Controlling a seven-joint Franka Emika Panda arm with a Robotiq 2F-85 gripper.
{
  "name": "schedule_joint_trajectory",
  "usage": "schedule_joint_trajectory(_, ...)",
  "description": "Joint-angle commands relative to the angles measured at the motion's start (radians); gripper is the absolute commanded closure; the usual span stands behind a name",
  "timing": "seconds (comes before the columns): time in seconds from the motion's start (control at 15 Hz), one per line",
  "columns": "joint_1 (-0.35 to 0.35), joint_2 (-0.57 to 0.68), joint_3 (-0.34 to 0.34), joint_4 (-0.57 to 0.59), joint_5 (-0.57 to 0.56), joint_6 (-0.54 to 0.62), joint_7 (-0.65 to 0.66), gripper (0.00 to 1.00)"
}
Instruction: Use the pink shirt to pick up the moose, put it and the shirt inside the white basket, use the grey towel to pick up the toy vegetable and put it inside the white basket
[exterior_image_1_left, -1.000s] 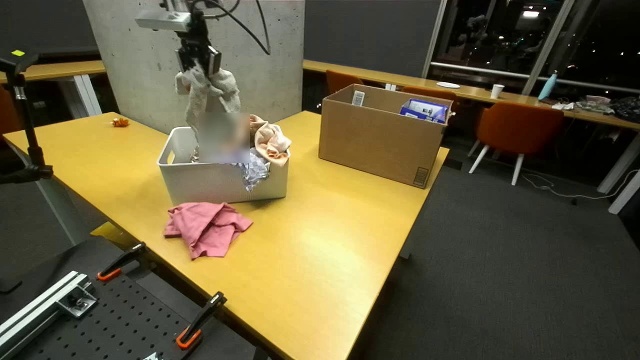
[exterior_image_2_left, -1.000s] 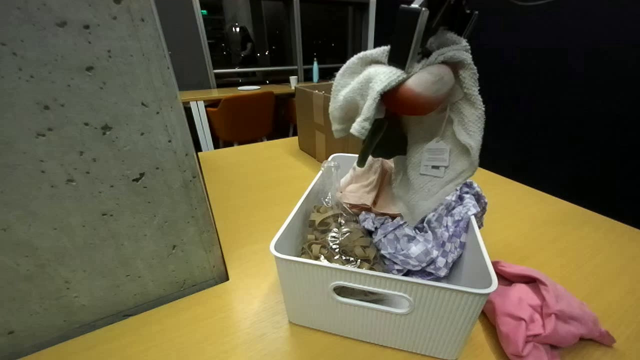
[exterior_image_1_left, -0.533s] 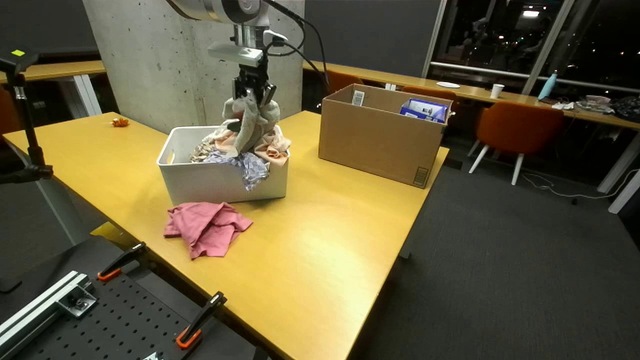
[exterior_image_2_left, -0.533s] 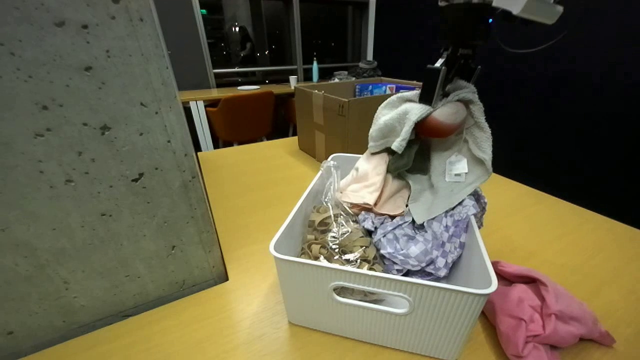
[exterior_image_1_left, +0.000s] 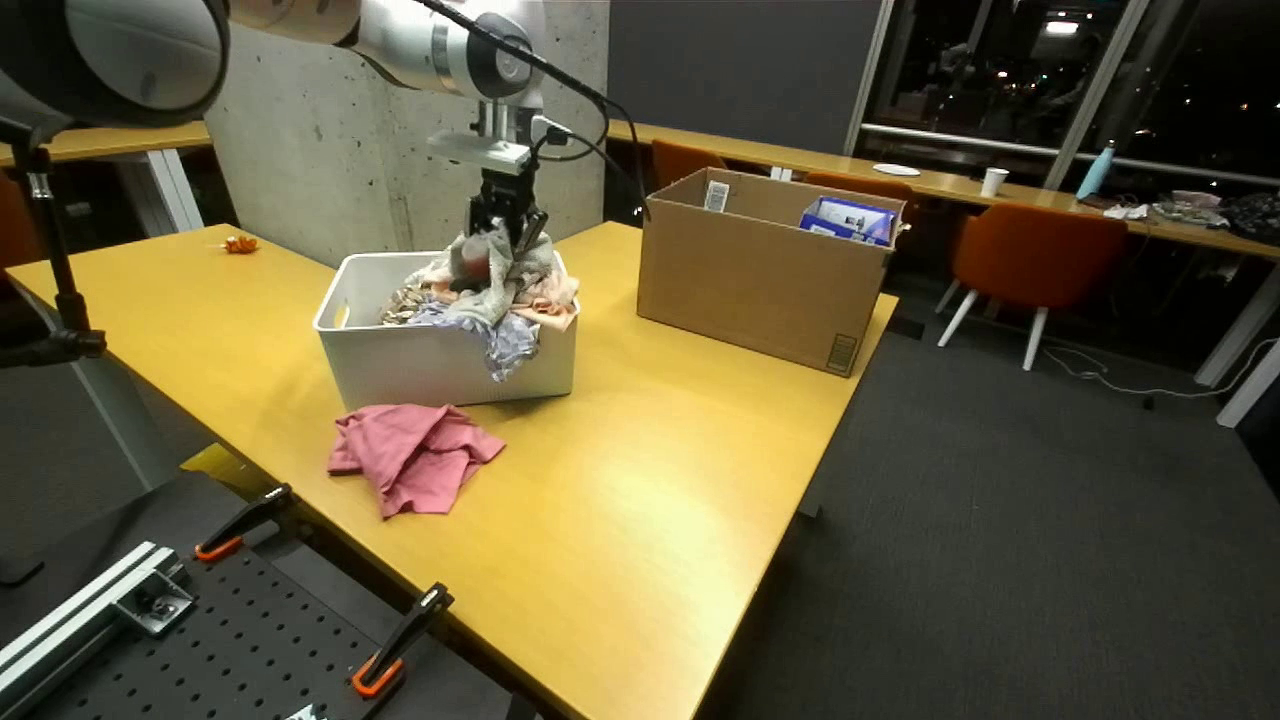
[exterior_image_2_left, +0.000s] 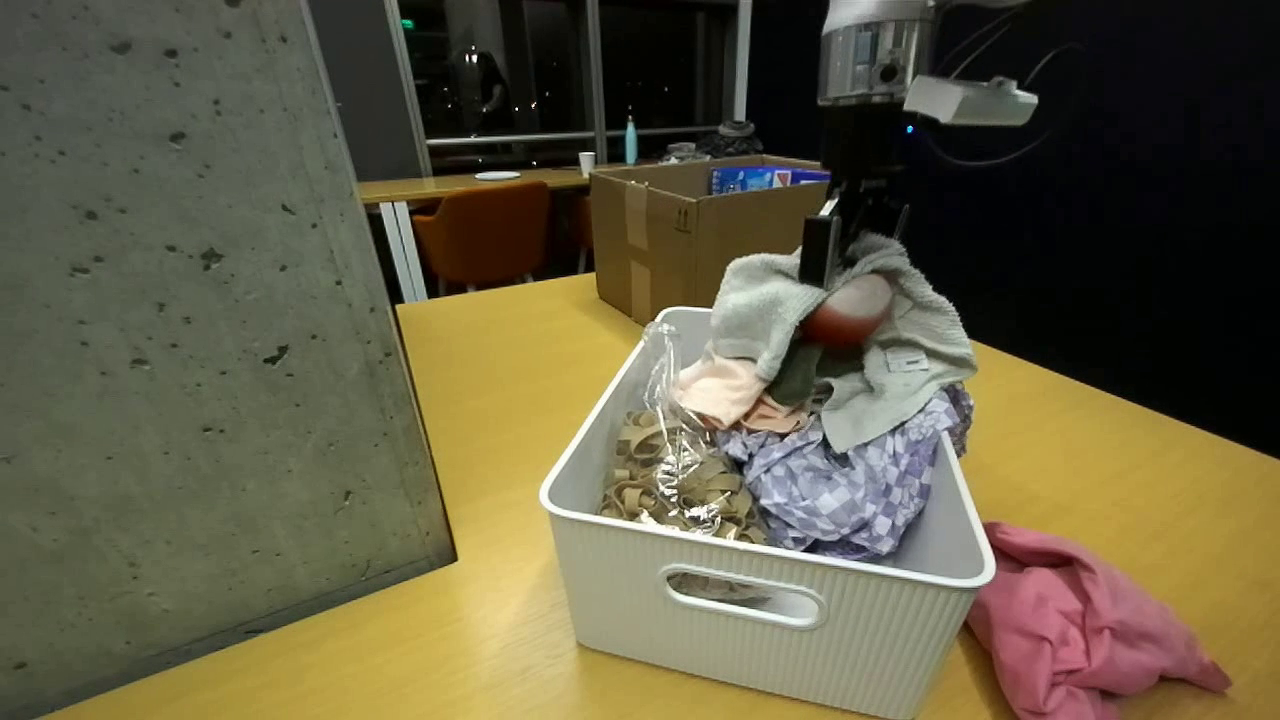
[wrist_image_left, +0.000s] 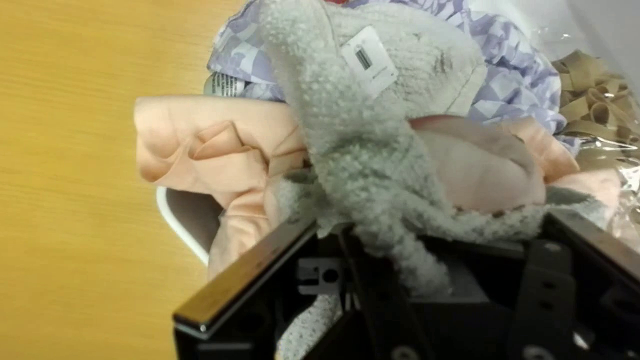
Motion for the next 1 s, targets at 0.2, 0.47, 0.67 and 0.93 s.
schedule_joint_trajectory(0.2, 0.074, 0.187, -0.051, 0.225, -0.042, -0.103, 0.054, 0.73)
schedule_joint_trajectory(0.47, 0.118, 0.138, -0.070, 0.229, -0.064, -0.147, 0.168, 0.55)
schedule_joint_trajectory(0.67, 0.145, 0.089, -0.071, 0.218, -0.074, -0.186, 0.243, 0.33)
schedule_joint_trajectory(0.93, 0.150, -0.021, -0.080, 0.137, -0.069, -0.233, 0.372, 0.04)
